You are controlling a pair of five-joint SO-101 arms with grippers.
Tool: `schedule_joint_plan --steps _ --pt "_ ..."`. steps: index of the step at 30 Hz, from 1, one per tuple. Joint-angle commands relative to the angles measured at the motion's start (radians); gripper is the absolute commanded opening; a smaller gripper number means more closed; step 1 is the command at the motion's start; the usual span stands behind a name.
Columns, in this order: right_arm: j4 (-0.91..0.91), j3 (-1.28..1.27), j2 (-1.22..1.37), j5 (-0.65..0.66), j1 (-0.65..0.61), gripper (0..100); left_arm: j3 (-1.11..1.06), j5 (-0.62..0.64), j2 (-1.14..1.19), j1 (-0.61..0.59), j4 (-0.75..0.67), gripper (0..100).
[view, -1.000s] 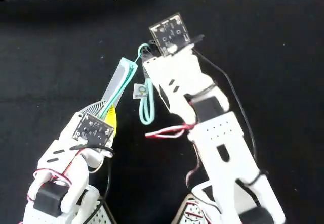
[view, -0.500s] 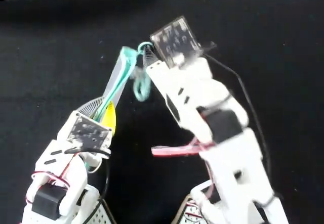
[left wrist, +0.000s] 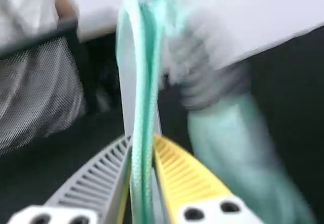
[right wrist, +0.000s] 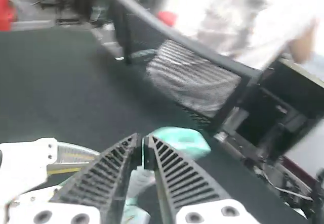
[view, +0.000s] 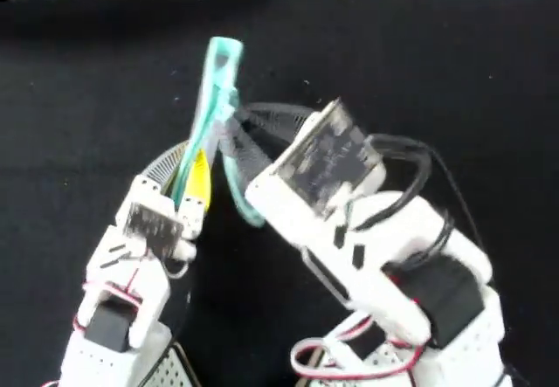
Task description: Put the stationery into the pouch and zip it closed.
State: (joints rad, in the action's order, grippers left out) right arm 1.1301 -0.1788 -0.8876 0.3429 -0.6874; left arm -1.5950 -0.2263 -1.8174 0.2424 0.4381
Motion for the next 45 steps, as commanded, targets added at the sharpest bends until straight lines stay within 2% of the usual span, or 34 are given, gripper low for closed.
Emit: schedule_joint_plan --steps 1,5,9,13,14,19,25,31,33,37,45 --pt "0.003 -0.024 -0.002 0.009 -0.043 1.2 -0.081 0.008 0.003 -0.007 -0.023 3" --pt "0.011 -0.053 -0.002 0.009 -0.043 1.2 -0.050 0.012 0.003 -0.088 0.060 3" --pt "0.005 -0.088 -0.002 0.002 -0.041 3.4 0.030 0.014 0.003 -0.105 0.193 3" --pt "-0.038 -0.143 -0.002 -0.051 -0.048 24.3 0.044 0.014 0.003 -0.104 0.206 3" --pt "-0.060 -0.160 -0.001 -0.069 -0.048 25.3 0.044 0.015 0.003 -0.101 0.206 3" --pt "-0.183 -0.228 0.058 -0.077 -0.048 17.6 0.022 0.015 0.003 -0.033 0.206 3" --pt "-0.252 -0.209 0.127 -0.130 -0.046 22.9 0.019 0.015 0.003 -0.033 0.206 3" --pt "-0.275 -0.199 0.160 -0.127 -0.006 22.4 0.018 0.015 0.002 -0.033 0.206 3" --pt "-0.275 -0.199 0.163 -0.126 0.031 17.5 0.019 0.015 0.002 -0.033 0.210 3" --pt "-0.275 -0.197 0.154 -0.126 0.107 1.0 0.021 0.015 0.002 -0.033 0.212 3" --pt "-0.318 -0.199 0.124 -0.124 0.167 1.5 0.022 0.015 0.002 -0.033 0.212 3"
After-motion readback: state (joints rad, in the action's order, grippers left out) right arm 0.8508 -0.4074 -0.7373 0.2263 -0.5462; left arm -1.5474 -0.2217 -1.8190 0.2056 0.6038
